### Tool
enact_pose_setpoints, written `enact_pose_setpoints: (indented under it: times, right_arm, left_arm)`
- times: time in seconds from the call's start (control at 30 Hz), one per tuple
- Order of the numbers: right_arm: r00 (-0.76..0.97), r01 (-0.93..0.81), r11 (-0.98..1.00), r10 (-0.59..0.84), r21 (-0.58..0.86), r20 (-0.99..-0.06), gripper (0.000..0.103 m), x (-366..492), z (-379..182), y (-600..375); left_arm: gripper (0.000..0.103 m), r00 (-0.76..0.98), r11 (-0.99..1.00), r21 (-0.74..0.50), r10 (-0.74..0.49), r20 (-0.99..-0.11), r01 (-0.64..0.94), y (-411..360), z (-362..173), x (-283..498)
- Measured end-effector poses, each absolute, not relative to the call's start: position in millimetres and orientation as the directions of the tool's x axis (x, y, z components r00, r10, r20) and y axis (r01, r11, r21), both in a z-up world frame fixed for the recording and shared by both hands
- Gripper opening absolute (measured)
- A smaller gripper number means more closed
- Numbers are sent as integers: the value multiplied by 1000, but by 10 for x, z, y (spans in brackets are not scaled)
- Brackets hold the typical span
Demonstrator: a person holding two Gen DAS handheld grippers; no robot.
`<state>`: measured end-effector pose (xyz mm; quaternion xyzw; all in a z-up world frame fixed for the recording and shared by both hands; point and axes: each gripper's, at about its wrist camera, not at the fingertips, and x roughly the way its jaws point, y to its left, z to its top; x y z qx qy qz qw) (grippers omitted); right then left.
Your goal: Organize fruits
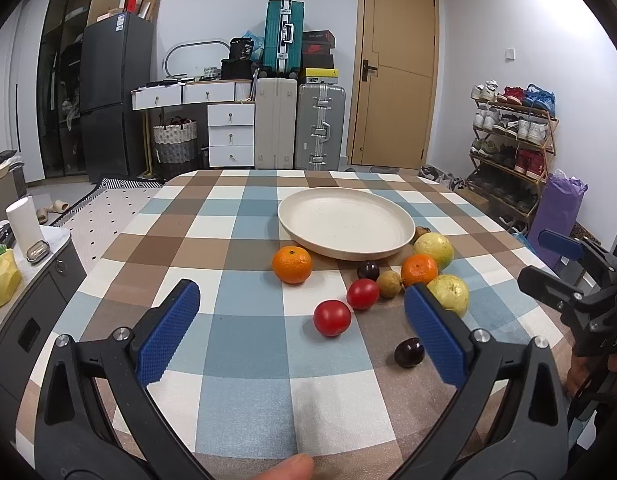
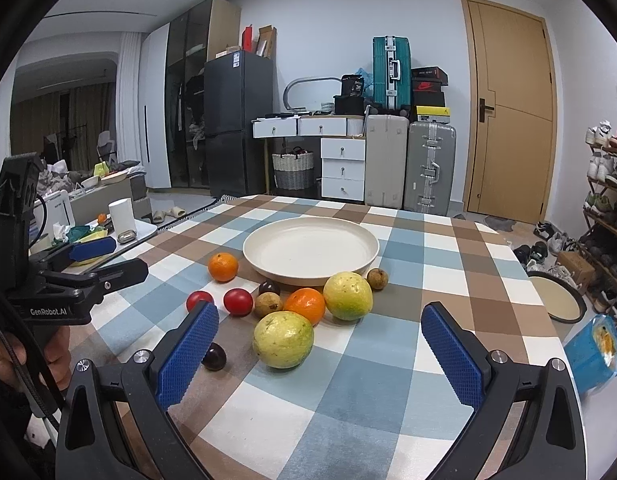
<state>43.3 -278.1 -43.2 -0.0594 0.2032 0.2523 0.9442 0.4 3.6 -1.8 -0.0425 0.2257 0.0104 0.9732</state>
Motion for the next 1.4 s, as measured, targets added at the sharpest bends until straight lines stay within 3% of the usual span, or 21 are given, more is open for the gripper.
enact_pose_setpoints:
  times: [0.73, 1.23, 1.4]
  right_arm:
    - [756, -499, 866, 425, -19, -498, 103, 534, -423, -2641]
    - [734, -465, 885, 386, 1, -559, 103, 676, -499, -2646]
    - [678, -490, 871, 391, 14, -622, 103, 763, -583, -2536]
  left_arm:
    - [102, 895, 997, -72, 0, -446, -36, 54, -22, 38]
    - [102, 865, 996, -78, -2, -501, -43, 98, -52, 125]
    - [102, 846, 996, -77, -2, -534, -46, 88, -92, 203]
